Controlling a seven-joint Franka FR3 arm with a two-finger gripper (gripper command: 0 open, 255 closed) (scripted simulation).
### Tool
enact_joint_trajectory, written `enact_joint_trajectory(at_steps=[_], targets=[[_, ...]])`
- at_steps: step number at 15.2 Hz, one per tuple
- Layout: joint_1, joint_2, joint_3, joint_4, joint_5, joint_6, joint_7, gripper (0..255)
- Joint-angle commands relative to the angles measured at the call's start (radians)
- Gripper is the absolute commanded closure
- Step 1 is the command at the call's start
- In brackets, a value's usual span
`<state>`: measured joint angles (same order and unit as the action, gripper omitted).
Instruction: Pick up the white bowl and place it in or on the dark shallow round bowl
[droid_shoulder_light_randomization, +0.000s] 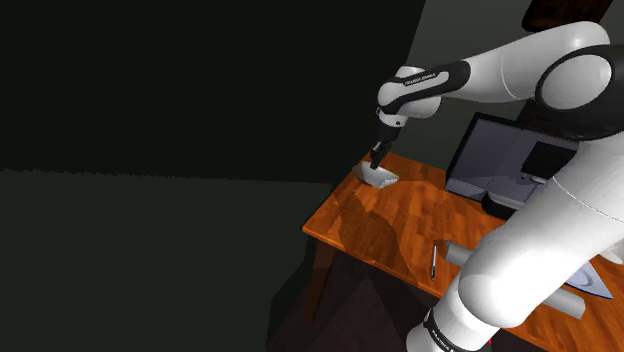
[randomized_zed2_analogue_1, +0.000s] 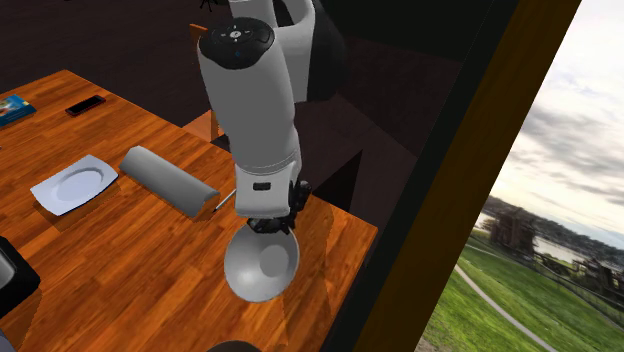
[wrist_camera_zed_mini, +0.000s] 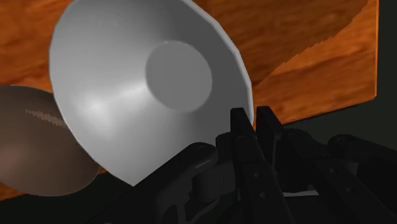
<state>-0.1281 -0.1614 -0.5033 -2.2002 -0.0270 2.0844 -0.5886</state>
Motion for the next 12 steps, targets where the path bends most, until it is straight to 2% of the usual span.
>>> enact_joint_trajectory(at_steps=[1,7,12], targets=[[-0.001,0.08,-0.026,0.083,0.042,-0.013,-0.053,255],[-0.056,0.332,-0.069,0.379,0.189,-0.104,-0.2,255],[-0.162,0.556,-0.063,0.683,0.304,-0.224,-0.286,255]])
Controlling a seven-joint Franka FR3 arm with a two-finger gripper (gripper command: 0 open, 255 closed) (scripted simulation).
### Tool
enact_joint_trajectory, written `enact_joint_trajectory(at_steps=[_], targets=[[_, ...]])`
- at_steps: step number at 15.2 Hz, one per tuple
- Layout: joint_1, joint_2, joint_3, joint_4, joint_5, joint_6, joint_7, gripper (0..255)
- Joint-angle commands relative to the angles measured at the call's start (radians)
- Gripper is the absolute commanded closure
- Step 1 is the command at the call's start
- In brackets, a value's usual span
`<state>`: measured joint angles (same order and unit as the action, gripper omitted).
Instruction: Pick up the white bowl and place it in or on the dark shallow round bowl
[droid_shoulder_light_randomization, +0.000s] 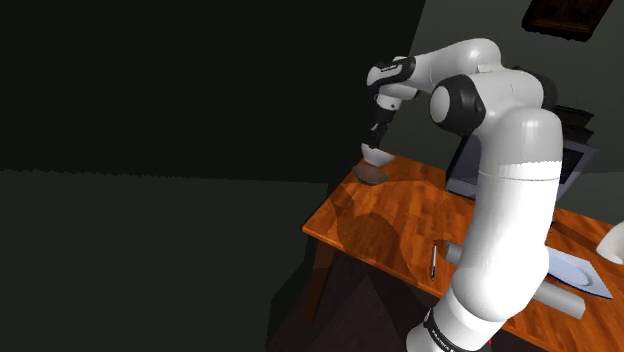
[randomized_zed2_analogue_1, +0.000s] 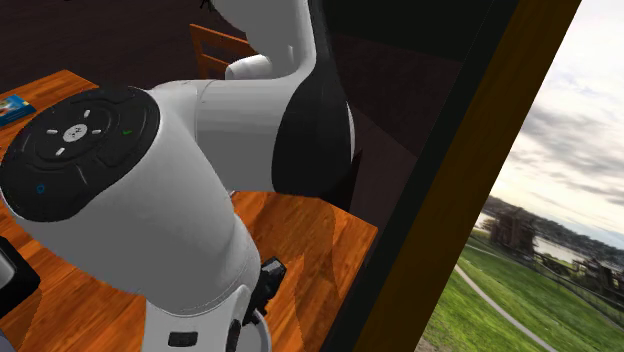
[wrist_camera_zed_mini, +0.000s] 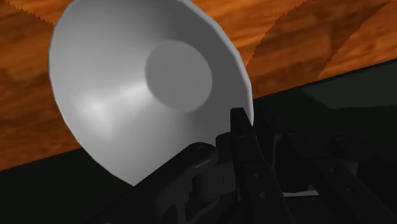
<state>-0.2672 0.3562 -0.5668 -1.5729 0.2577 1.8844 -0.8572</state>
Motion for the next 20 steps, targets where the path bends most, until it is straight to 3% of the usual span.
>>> enact_joint_trajectory(at_steps=[1,4,20], targets=[[-0.05,0.085,0.005,0.126,0.04,-0.053,-0.029,255],[-0.137,0.225,0.024,0.35,0.093,-0.147,-0.046,255],[-0.116,0.254,0.041,0.177,0.117,0.048,-0.079,255]])
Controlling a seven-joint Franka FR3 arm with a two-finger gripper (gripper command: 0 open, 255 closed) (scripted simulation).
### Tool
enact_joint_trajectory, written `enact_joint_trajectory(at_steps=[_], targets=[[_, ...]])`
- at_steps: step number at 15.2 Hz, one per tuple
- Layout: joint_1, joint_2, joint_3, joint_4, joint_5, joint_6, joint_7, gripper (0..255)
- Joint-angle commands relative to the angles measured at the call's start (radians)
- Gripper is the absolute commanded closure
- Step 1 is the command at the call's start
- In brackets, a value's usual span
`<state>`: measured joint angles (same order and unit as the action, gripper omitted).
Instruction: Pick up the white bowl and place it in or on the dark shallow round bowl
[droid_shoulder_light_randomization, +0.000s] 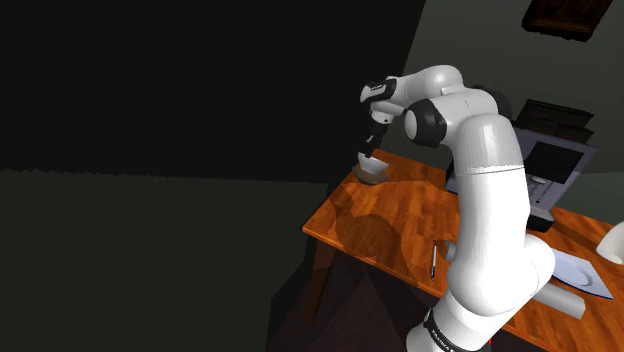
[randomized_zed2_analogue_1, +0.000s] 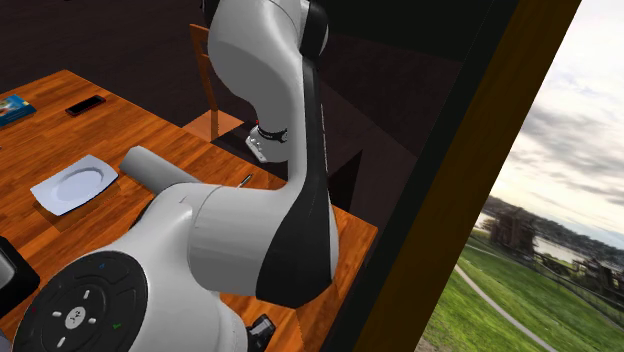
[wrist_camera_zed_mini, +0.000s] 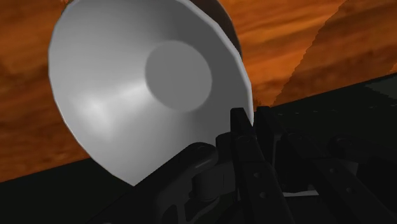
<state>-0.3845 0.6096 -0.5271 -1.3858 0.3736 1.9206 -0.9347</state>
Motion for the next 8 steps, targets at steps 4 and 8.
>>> enact_joint_trajectory(at_steps=[4,8], targets=[[0.002,0.017,0.007,-0.039,0.012,0.054,-0.011,255],[0.001,0.03,0.012,-0.056,0.02,0.082,-0.017,255]])
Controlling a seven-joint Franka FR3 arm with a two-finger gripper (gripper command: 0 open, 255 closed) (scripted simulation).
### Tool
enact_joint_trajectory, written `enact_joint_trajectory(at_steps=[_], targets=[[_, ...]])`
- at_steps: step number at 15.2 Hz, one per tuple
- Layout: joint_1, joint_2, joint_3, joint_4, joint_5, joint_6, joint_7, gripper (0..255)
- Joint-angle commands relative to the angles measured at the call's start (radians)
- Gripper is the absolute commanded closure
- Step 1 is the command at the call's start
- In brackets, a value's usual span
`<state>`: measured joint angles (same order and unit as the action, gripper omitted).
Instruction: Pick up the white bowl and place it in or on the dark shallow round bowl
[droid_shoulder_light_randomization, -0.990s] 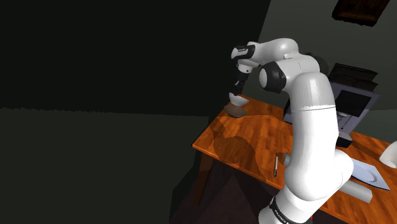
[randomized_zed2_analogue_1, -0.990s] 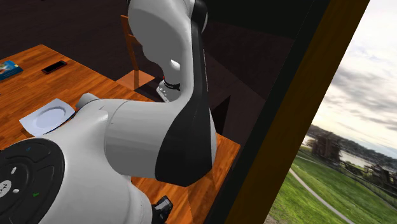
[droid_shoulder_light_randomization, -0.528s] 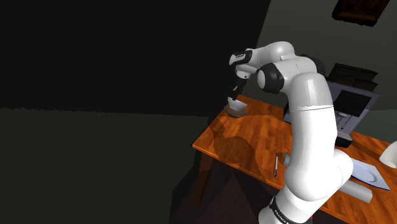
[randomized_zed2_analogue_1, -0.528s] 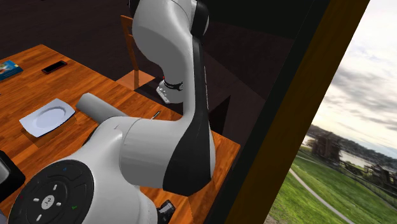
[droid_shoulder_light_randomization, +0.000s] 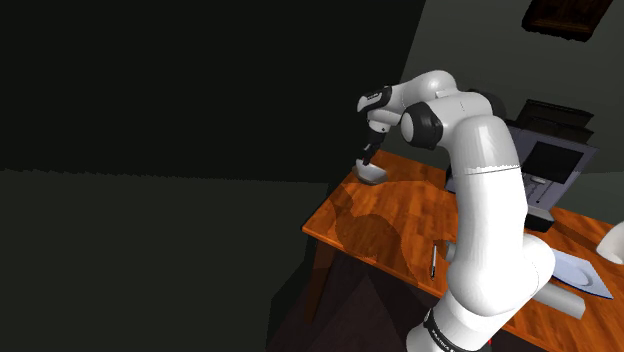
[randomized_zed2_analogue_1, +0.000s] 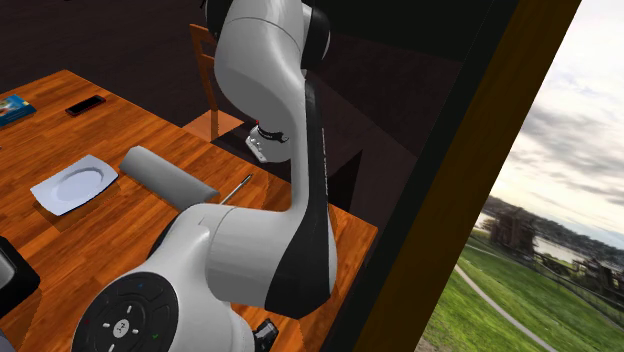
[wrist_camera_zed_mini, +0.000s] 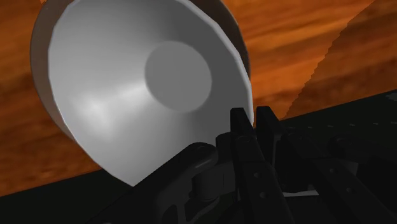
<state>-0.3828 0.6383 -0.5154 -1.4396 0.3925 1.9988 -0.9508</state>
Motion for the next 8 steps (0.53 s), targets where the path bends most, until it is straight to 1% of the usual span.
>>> enact_joint_trajectory(at_steps=[1,6,7,8], targets=[[0.0,0.001,0.0,-0.002,0.001,0.004,-0.001,255],[0.0,0.001,0.0,-0.002,0.001,0.004,-0.001,255],[0.0,0.001,0.0,-0.002,0.001,0.004,-0.001,0],[0.0,0.001,0.0,-0.002,0.001,0.004,-0.001,0]])
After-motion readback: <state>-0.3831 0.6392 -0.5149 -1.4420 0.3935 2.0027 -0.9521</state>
